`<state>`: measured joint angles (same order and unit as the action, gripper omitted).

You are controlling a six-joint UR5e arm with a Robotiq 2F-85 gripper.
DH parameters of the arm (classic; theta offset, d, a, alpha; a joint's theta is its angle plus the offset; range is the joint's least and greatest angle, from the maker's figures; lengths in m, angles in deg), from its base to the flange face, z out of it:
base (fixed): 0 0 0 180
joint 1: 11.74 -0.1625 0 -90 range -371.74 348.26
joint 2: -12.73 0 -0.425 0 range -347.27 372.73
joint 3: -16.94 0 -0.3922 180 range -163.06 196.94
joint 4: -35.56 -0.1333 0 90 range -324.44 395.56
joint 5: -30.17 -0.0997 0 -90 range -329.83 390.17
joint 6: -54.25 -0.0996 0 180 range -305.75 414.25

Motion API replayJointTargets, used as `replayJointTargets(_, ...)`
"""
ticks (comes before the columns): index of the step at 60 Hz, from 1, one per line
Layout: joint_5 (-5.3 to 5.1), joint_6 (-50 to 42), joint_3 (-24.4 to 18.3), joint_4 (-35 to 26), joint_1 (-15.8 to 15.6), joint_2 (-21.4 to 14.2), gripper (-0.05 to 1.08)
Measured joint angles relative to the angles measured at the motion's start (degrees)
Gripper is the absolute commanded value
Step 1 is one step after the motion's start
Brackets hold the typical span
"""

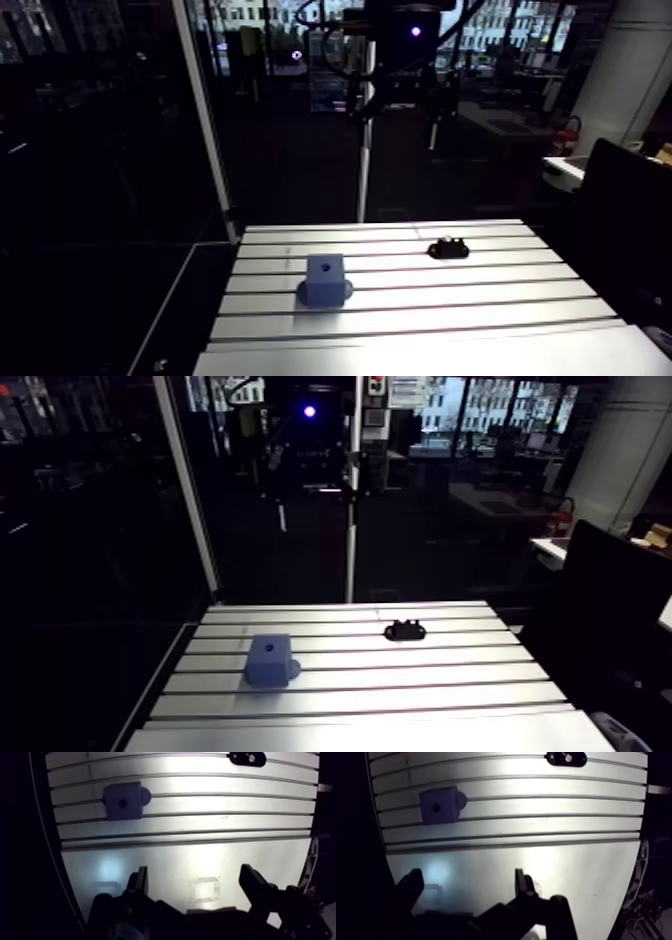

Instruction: Pick up the M10 bolt and insert it into the hex recess until seated.

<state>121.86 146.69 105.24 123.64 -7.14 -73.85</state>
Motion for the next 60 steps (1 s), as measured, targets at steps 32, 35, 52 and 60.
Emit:
replayJointTargets(32, 1.27, 8.2, 1.86, 9.55, 1.71, 2.26, 0.01)
replayJointTargets(35, 1.47, 9.0, 2.05, 10.82, 2.39, 2.61, 0.01)
replayJointTargets(52, 1.27, 10.85, 3.1, 15.87, 6.88, 4.72, 0.01)
replayJointTargets(60, 0.81, 13.01, 4.37, 19.24, 8.56, 5.71, 0.01)
